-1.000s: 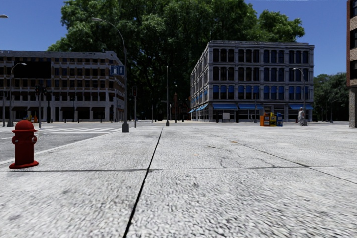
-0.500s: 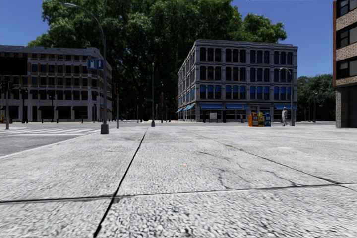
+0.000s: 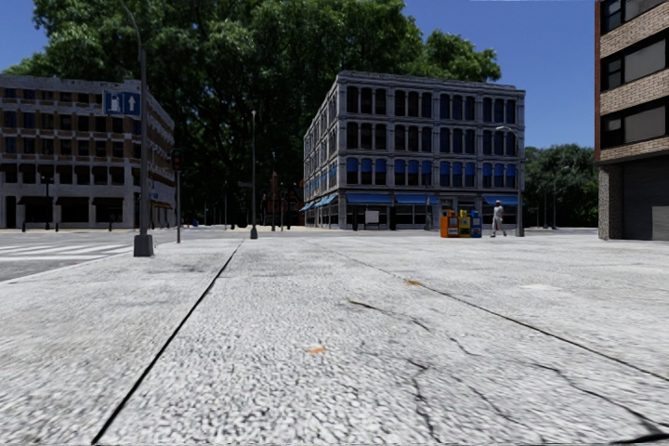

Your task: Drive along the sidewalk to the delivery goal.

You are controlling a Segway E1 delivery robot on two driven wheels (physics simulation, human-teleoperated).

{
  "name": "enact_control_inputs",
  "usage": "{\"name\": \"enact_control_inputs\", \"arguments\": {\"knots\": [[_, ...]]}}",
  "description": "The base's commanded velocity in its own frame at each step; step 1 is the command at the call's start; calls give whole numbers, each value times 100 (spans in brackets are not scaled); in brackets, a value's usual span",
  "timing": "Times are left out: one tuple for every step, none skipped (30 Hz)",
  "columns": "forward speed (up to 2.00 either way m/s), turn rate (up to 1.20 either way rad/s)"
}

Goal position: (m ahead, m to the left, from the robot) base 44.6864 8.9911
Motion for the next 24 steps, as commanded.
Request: {"name": "enact_control_inputs", "arguments": {"knots": [[200,-29],[200,-29],[200,-29],[200,-29],[200,-29],[200,-29],[200,-29],[200,-29],[200,-29],[200,-29],[200,-29],[200,-29],[200,-29],[200,-29],[200,-29],[200,-29],[200,-29],[200,-29],[200,-29],[200,-29],[200,-29],[200,-29],[200,-29],[200,-29]]}}
